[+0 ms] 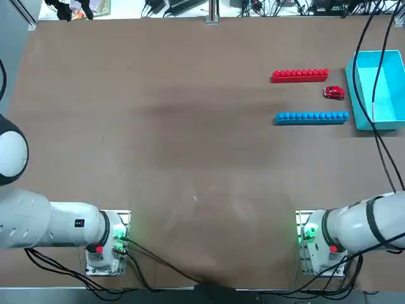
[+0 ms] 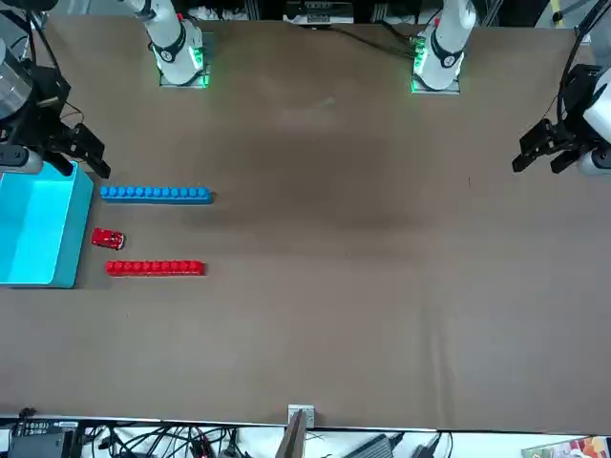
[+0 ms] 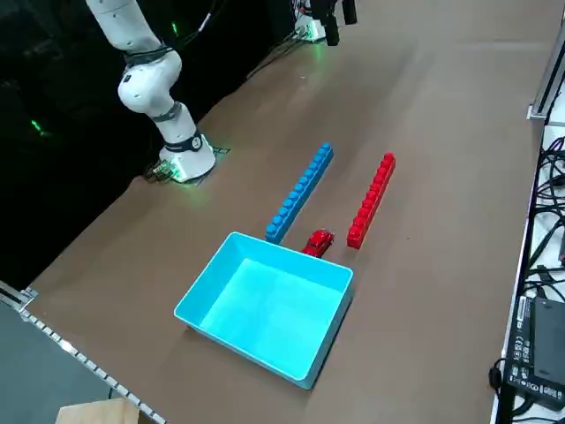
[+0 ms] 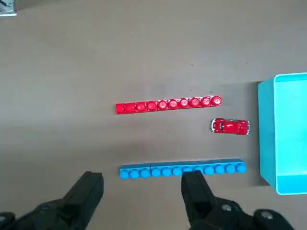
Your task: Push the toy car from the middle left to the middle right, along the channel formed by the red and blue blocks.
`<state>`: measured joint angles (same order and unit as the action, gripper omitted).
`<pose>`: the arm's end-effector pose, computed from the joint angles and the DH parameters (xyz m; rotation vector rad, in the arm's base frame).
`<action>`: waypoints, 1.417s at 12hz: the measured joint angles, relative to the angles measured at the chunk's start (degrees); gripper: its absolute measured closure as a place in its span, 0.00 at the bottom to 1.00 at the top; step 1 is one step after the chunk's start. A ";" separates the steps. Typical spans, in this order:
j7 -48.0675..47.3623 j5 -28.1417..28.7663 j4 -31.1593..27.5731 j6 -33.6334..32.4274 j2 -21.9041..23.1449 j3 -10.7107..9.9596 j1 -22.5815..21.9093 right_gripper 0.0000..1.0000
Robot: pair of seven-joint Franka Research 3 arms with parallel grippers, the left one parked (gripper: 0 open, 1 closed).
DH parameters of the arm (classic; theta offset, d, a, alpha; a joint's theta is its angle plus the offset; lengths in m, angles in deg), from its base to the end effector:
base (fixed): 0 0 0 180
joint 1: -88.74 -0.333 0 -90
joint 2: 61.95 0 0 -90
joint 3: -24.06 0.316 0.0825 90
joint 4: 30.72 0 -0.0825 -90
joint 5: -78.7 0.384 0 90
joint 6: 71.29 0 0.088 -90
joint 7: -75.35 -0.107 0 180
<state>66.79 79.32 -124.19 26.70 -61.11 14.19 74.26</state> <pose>0.5611 0.0456 0.6165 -3.1125 0.1091 -0.1421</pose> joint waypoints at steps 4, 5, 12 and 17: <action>2.86 -0.37 0.00 -3.51 0.79 6.07 7.84 0.00; 4.39 -0.55 0.00 -4.72 1.17 7.63 9.77 0.00; 6.60 -2.94 -2.36 -7.37 3.72 9.98 12.15 0.00; 6.69 -2.94 -2.56 -8.18 3.99 9.90 12.19 0.00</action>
<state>73.48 76.38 -126.75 18.53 -57.11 24.09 86.45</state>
